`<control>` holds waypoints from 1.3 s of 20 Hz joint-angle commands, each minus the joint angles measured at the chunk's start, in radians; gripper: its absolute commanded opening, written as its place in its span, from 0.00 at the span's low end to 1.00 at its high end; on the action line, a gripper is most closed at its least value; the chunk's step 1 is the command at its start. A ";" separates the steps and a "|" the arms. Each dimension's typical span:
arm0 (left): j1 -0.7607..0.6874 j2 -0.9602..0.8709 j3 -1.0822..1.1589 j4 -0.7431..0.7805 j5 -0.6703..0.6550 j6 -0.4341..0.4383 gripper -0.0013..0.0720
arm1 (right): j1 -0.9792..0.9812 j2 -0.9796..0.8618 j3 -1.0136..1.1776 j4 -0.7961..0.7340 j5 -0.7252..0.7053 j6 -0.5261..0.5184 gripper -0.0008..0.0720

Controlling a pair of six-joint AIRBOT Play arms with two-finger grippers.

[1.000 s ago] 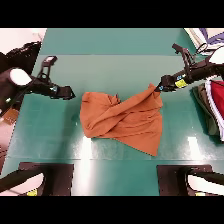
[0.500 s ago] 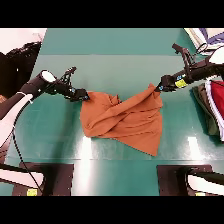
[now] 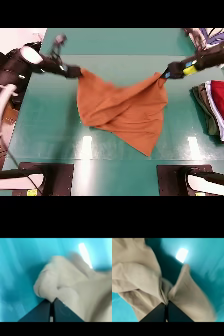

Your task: Fold the shirts.

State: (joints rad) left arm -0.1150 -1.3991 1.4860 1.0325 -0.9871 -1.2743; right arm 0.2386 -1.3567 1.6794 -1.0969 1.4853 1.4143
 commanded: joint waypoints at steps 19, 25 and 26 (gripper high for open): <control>-0.001 0.686 0.448 0.237 -0.066 -0.177 0.05 | 0.000 0.465 0.289 -0.371 -0.272 0.037 0.03; 0.000 0.367 0.396 0.404 -0.424 -0.166 0.05 | 0.000 0.119 0.360 -0.371 -0.040 0.037 0.03; 0.000 0.302 0.356 0.439 -0.437 -0.166 0.05 | 0.000 0.069 0.319 -0.372 -0.030 0.037 0.03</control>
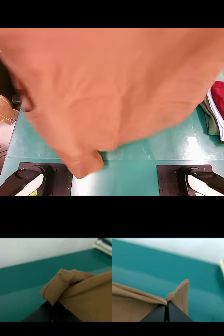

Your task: Fold the shirts.

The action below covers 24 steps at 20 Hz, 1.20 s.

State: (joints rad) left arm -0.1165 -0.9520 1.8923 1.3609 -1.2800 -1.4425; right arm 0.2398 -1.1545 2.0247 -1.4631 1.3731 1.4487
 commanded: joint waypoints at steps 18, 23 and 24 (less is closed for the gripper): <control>0.001 -0.711 -0.267 0.122 0.512 -0.073 0.64 | -0.076 -0.741 -0.006 0.138 -0.145 0.009 0.36; 0.040 -0.707 -0.171 0.184 0.241 -0.072 0.70 | -0.096 -0.688 -0.006 0.137 -0.050 0.008 0.48; 0.071 -0.701 -0.147 0.178 0.163 -0.073 0.70 | -0.111 -0.660 -0.006 0.138 -0.003 -0.004 0.48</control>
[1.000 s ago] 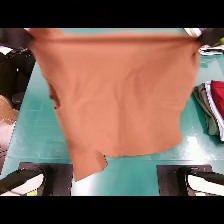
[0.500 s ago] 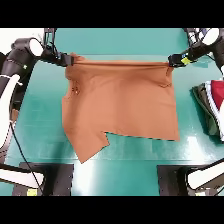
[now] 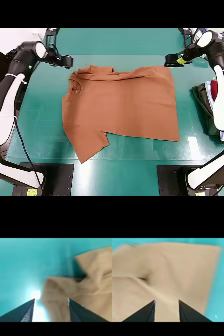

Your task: Fold the shirts.

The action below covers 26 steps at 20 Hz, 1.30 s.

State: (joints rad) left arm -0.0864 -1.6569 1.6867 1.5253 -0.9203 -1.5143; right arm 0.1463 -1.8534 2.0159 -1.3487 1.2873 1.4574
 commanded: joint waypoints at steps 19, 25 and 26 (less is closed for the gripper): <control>0.256 0.542 -1.051 -0.377 -0.245 0.144 0.70 | -0.113 0.746 -0.925 0.258 0.153 -0.105 0.48; 0.255 0.541 -1.069 -0.562 -0.145 0.232 0.70 | -0.113 0.832 -0.977 0.254 0.154 -0.105 0.48; 0.255 0.541 -1.069 -0.565 -0.146 0.232 0.70 | -0.115 0.835 -0.978 0.254 0.156 -0.104 0.48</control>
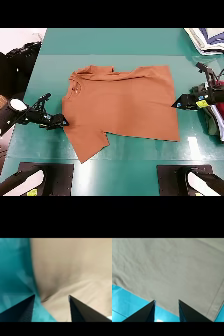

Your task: Fold the shirts.

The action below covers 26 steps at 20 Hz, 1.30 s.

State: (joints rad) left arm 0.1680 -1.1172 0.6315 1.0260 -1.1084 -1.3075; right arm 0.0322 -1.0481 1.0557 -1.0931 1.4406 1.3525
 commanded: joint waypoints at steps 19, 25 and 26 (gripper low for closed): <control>-0.109 0.003 0.090 -0.062 -0.029 0.026 0.05 | -0.548 0.057 -0.580 -0.015 -0.010 -0.012 0.69; -0.109 0.003 0.089 -0.062 -0.026 0.025 0.05 | -0.563 -0.019 -0.602 0.100 -0.102 -0.038 0.61; -0.109 0.003 0.089 -0.062 -0.025 0.025 0.05 | -0.563 -0.029 -0.593 0.106 -0.106 -0.037 0.60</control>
State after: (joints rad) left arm 0.0589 -1.1152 0.7193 0.9638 -1.1366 -1.2823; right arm -0.5213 -1.0470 0.4664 -1.0271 1.3804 1.3243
